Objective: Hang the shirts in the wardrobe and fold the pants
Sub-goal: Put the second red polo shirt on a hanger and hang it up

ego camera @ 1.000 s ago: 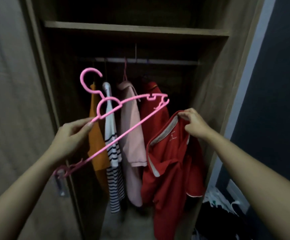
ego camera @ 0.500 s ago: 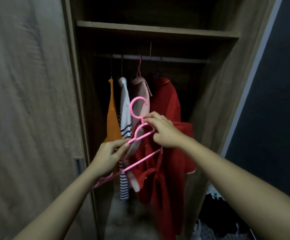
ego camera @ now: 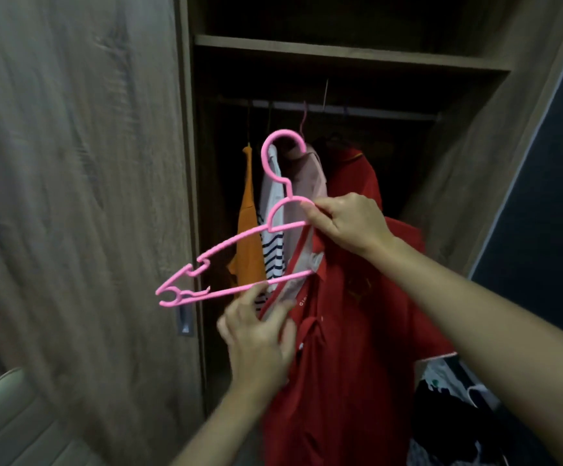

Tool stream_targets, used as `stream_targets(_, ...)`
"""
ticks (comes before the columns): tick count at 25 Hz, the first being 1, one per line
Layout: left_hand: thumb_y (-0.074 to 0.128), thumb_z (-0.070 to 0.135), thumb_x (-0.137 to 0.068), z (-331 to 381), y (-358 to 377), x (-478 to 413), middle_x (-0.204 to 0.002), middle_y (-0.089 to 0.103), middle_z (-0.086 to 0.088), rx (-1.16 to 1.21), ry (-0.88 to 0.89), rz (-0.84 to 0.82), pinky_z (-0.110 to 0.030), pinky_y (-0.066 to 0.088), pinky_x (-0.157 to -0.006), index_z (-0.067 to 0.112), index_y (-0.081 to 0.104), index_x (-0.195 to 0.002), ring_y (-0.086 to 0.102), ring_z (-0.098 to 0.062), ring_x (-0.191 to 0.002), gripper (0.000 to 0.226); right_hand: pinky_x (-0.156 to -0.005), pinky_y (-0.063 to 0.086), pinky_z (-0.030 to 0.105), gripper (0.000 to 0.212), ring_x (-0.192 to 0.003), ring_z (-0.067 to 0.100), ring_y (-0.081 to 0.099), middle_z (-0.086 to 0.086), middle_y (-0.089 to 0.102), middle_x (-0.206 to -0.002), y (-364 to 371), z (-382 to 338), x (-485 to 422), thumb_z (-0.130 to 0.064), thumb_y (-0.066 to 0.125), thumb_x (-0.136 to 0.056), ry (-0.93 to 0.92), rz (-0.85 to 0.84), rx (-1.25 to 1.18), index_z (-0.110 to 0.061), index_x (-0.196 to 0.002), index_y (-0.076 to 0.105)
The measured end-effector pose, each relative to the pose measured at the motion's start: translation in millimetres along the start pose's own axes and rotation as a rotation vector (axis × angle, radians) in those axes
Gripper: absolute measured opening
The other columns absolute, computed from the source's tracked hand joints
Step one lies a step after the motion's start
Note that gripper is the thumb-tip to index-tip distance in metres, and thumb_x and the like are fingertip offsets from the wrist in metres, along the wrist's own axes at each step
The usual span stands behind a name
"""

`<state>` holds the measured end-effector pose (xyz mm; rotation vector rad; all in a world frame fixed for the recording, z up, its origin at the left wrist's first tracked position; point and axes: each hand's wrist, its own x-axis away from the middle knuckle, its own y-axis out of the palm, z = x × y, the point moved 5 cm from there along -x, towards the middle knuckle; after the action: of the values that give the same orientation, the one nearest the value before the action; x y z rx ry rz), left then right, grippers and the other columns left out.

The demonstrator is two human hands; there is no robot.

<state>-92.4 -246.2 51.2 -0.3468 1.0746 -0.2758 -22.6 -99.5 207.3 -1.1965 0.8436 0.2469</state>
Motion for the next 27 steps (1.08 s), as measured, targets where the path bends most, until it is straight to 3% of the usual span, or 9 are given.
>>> stream_targets(3,0.066,0.031,-0.081,-36.9,58.0,41.9,-0.136,0.034,-0.012,0.132,-0.548,-0.471,-0.044,0.032,-0.098,0.031,0.051,-0.130,0.035,-0.031,-0.125,0.052,-0.052,0.036,0.032,0.062,-0.070,0.037,0.063,0.011,0.065,-0.066,-24.0,-4.4,-0.6,-0.064,0.023,-0.083,-0.037,0.105,-0.018,-0.017,-0.084,0.063)
stream_targets(5,0.073,0.014,-0.077,-52.5,66.7,32.2,-0.122,0.047,-0.011,0.471,-0.634,-0.590,-0.026,0.034,-0.097,0.018,0.045,-0.135,0.049,-0.022,-0.119,0.065,-0.053,0.043,0.032,0.051,-0.070,0.036,0.065,0.009,0.068,-0.075,-38.4,-1.9,6.3,-0.059,0.031,-0.083,-0.124,0.130,-0.030,-0.020,-0.099,0.059)
stream_targets(8,0.072,-0.003,-0.059,-71.3,30.3,-9.5,-0.098,0.069,-0.003,0.760,-0.636,-0.450,-0.015,0.049,-0.073,0.015,0.067,-0.096,0.064,0.006,-0.079,0.042,-0.056,0.054,0.037,0.040,-0.071,0.030,0.065,0.004,0.061,-0.095,-38.0,15.5,31.0,-0.050,0.040,-0.086,-0.237,0.032,-0.043,-0.032,-0.121,0.046)
stream_targets(12,0.066,-0.013,-0.058,-74.4,-16.6,-53.4,-0.065,0.071,0.004,0.861,-0.648,-0.508,-0.011,0.045,-0.044,0.018,0.074,-0.070,0.061,-0.002,-0.055,0.035,-0.060,0.051,0.033,0.038,-0.068,0.020,0.058,0.007,0.054,-0.089,-40.1,52.0,50.6,-0.038,0.046,-0.090,-0.181,0.152,-0.133,-0.021,-0.123,0.053)
stream_targets(16,0.056,-0.021,-0.075,-68.9,-30.3,-76.0,-0.059,0.069,-0.002,0.782,-0.690,-0.631,-0.010,0.044,-0.044,0.008,0.076,-0.076,0.060,-0.004,-0.050,0.035,-0.052,0.053,0.032,0.041,-0.063,0.020,0.058,0.009,0.056,-0.086,-43.2,70.0,64.8,-0.048,0.035,-0.095,-0.219,0.208,-0.069,-0.023,-0.124,0.049)
stream_targets(19,0.055,-0.016,-0.079,-71.3,-39.3,-93.6,-0.049,0.065,0.005,0.607,-0.709,-0.526,-0.009,0.038,-0.038,0.007,0.072,-0.080,0.054,0.002,-0.039,0.028,-0.045,0.048,0.028,0.041,-0.055,0.019,0.057,0.007,0.058,-0.079,-35.0,60.3,68.9,-0.046,0.033,-0.096,-0.333,0.150,0.021,-0.022,-0.122,0.052)
stream_targets(23,0.066,0.004,-0.075,-35.3,-45.5,-108.0,-0.083,0.067,-0.007,0.201,-0.472,-0.162,-0.020,0.045,-0.071,0.008,0.075,-0.097,0.065,-0.018,-0.081,0.024,-0.048,0.053,0.035,0.039,-0.062,0.029,0.065,0.002,0.061,-0.079,-16.1,35.1,58.3,-0.042,0.041,-0.090,-0.125,0.130,-0.013,-0.023,-0.117,0.061)
stream_targets(25,0.061,0.007,-0.075,17.9,-33.6,-83.3,-0.089,0.050,-0.012,0.156,-0.220,-0.024,-0.026,0.044,-0.068,0.007,0.072,-0.105,0.057,-0.024,-0.072,0.032,-0.060,0.053,0.035,0.038,-0.073,0.023,0.065,-0.001,0.061,-0.080,-12.3,26.6,50.4,-0.043,0.041,-0.089,0.016,0.106,-0.177,-0.028,-0.118,0.061)
stream_targets(27,0.053,0.017,-0.073,60.9,-14.6,-45.0,-0.091,0.043,-0.006,0.158,0.068,-0.075,-0.027,0.047,-0.058,0.010,0.069,-0.108,0.056,-0.022,-0.065,0.039,-0.061,0.050,0.031,0.037,-0.073,0.016,0.061,-0.007,0.057,-0.076,-15.3,28.9,48.0,-0.043,0.043,-0.089,0.048,0.121,-0.203,-0.029,-0.117,0.063)
